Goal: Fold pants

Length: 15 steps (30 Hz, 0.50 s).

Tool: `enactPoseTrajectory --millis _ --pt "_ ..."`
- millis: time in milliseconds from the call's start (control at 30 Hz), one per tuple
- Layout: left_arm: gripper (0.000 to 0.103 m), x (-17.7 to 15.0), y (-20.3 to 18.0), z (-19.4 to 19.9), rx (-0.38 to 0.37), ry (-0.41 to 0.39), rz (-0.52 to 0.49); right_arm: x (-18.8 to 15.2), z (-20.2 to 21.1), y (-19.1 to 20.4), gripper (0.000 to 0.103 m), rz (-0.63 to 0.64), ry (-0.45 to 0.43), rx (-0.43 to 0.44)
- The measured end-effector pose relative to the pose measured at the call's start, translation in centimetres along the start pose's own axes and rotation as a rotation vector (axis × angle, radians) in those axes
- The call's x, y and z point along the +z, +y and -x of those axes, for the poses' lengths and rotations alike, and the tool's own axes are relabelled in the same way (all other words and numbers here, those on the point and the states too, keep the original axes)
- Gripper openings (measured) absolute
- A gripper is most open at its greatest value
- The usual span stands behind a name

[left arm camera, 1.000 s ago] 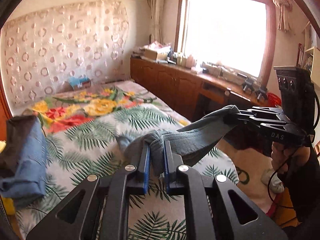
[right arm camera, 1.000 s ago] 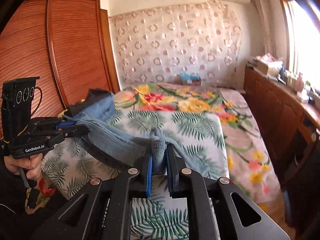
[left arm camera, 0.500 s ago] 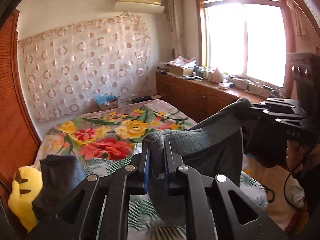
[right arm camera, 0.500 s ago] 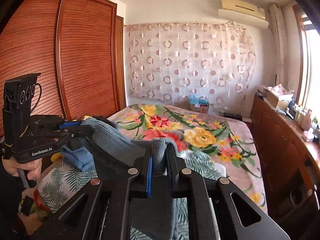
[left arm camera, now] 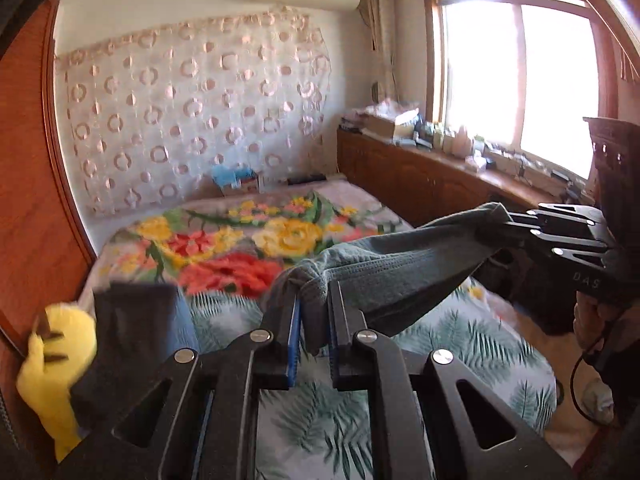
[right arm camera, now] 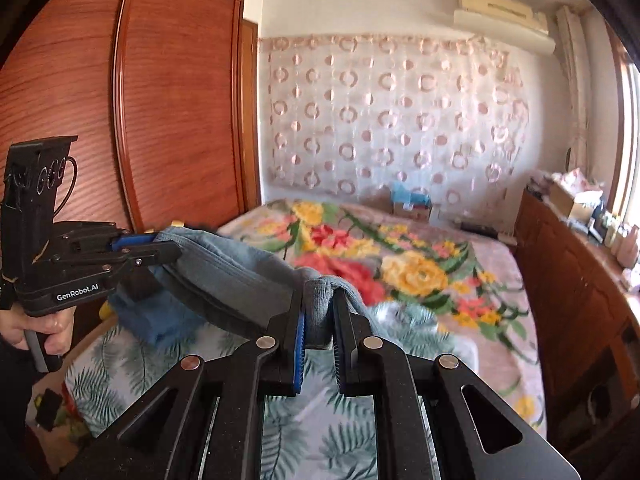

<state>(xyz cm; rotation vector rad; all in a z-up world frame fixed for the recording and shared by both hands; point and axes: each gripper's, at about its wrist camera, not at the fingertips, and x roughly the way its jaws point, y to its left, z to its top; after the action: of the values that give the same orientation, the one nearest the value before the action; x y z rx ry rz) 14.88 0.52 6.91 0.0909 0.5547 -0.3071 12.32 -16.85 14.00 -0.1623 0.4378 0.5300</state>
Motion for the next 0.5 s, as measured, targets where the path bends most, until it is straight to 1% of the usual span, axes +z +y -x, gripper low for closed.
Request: enactPoseTrajectory --millis 100,200,300,367,500 --pt "0.013 -5.1 -1.1 -0.7 -0.005 0.076 0.0 -4.8 -1.4 0.9 0.012 -0.021 0.085 0.032" --pt "0.013 -9.1 -2.1 -1.4 -0.028 0.152 0.017 -9.4 -2.7 1.8 0.012 -0.045 0.173 0.061" --pt "0.013 -11.3 -3.0 -1.2 -0.044 0.183 0.025 -11.9 -3.4 2.2 0.012 -0.065 0.219 0.08" --pt "0.013 -12.1 -3.6 -0.9 -0.051 0.195 0.032 -12.9 -3.9 2.3 0.012 -0.083 0.244 0.09" --pt "0.013 -13.1 -4.5 -0.1 -0.06 0.202 0.035 -14.3 -3.8 2.2 0.012 -0.13 0.267 0.115"
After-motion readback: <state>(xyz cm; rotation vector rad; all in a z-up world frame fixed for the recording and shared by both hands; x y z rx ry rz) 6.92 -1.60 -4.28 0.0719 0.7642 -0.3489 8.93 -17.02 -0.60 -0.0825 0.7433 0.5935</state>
